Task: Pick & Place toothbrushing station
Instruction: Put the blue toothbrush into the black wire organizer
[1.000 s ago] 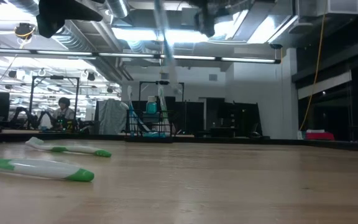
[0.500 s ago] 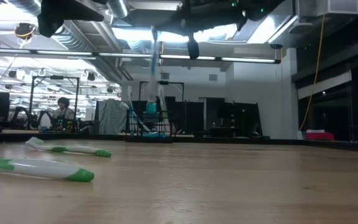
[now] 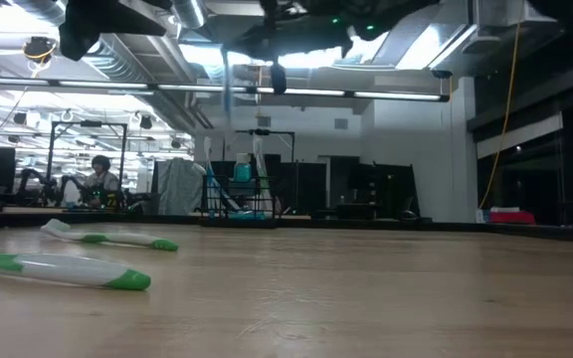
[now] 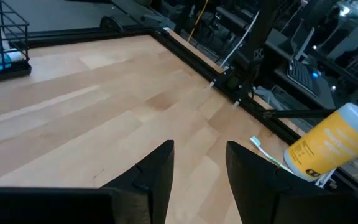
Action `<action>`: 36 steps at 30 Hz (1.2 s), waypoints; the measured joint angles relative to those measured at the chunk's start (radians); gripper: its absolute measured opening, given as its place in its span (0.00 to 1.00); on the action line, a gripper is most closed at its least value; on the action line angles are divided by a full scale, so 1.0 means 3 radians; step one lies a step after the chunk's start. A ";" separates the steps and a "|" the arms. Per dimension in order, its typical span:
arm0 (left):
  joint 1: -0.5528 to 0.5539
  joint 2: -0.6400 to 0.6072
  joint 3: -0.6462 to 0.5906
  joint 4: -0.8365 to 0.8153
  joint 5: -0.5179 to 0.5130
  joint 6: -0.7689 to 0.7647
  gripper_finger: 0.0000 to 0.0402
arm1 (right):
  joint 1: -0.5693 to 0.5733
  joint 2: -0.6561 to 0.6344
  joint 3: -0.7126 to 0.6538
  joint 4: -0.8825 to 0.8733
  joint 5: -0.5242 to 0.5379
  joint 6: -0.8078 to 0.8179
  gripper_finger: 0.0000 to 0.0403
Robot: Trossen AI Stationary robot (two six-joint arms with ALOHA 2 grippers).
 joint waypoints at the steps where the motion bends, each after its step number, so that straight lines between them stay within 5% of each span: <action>1: -0.0012 -0.0001 0.0000 0.0003 -0.0021 -0.0014 0.35 | -0.0025 0.0085 0.0121 -0.0055 -0.0054 -0.0020 0.00; 11: -0.0111 -0.0002 0.0000 0.0020 -0.0253 -0.0075 0.35 | -0.0206 0.0632 0.0790 -0.0160 -0.0194 -0.0026 0.00; 36: -0.0111 -0.0002 0.0000 0.0018 -0.0208 -0.0051 0.35 | -0.0344 0.0747 0.0800 -0.0164 -0.0129 -0.0147 0.00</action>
